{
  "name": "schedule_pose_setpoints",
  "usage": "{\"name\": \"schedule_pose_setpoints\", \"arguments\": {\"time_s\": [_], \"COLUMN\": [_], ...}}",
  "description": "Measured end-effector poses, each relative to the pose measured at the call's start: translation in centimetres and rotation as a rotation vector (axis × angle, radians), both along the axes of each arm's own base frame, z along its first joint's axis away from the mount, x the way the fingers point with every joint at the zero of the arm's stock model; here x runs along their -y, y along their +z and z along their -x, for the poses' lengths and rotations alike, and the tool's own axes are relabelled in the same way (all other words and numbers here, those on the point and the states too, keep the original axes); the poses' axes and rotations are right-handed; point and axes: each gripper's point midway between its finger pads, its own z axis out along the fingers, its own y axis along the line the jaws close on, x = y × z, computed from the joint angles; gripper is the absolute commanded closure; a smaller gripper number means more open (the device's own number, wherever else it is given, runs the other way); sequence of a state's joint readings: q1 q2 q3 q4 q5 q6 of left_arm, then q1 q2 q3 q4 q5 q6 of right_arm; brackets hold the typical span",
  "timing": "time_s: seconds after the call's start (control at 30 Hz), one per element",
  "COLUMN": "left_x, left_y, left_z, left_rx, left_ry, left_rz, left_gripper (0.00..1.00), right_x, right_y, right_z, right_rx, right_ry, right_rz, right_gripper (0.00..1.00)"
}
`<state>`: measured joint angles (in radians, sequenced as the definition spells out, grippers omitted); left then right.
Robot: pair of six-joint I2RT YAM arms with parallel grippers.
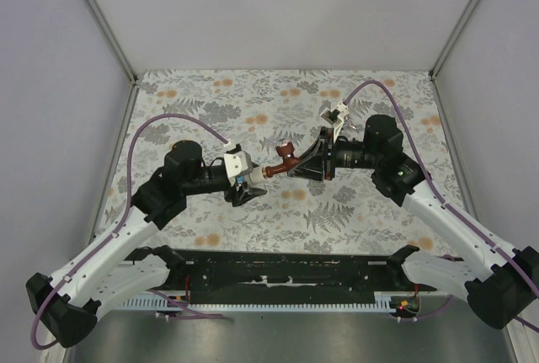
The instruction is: Install the water faucets
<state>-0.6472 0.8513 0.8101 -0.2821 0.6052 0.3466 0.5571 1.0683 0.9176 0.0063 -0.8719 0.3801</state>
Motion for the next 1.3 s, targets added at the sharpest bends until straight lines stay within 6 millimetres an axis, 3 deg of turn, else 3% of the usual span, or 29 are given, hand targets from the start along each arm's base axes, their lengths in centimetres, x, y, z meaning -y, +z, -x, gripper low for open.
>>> {"name": "schedule_pose_setpoints", "arguments": {"time_s": [0.07, 0.13, 0.17, 0.2, 0.33, 0.5, 0.77, 0.9, 1.0, 1.17, 1.3], "left_x": [0.2, 0.3, 0.3, 0.3, 0.3, -0.3, -2.2, -3.1, -3.1, -2.8, -3.1], "left_y": [-0.1, -0.1, -0.1, 0.1, 0.5, 0.4, -3.2, -4.6, -4.2, -2.8, -2.4], "left_z": [0.1, 0.3, 0.3, 0.1, -0.4, -1.9, -3.6, -4.0, -4.0, -3.7, -3.7], "left_rx": [-0.005, -0.008, -0.012, -0.003, 0.015, 0.096, 0.451, 0.512, 0.522, 0.521, 0.465], "left_ry": [-0.013, -0.029, -0.028, -0.021, -0.005, 0.095, 0.297, 0.347, 0.357, 0.363, 0.37], "left_rz": [-0.001, 0.002, 0.004, 0.011, 0.019, -0.008, -0.192, -0.263, -0.246, -0.176, -0.114], "left_gripper": [0.51, 0.75, 0.91, 0.98, 0.98, 0.98, 0.98, 0.98, 0.98, 0.98, 0.98], "right_x": [0.0, 0.0, 0.0, 0.0, 0.0, -0.3, -1.5, -2.1, -2.0, -0.3, 2.1], "right_y": [0.0, 0.0, 0.0, -0.1, 0.1, -0.2, -4.8, -6.6, -6.0, -2.5, 0.6], "right_z": [0.1, 0.2, 0.2, 0.4, 0.1, -1.4, -2.9, -3.2, -3.3, -4.4, -4.4], "right_rx": [0.001, 0.006, 0.009, 0.009, -0.003, -0.144, -0.709, -0.874, -0.868, -0.607, -0.303], "right_ry": [0.005, 0.013, 0.017, 0.024, 0.013, -0.092, -0.238, -0.265, -0.274, -0.33, -0.351], "right_rz": [0.0, -0.001, 0.0, 0.001, -0.005, -0.011, 0.052, 0.081, 0.078, 0.033, 0.011], "right_gripper": [1.0, 1.0, 1.0, 1.0, 1.0, 1.0, 1.0, 0.79, 0.53, 0.25, 0.14]}}
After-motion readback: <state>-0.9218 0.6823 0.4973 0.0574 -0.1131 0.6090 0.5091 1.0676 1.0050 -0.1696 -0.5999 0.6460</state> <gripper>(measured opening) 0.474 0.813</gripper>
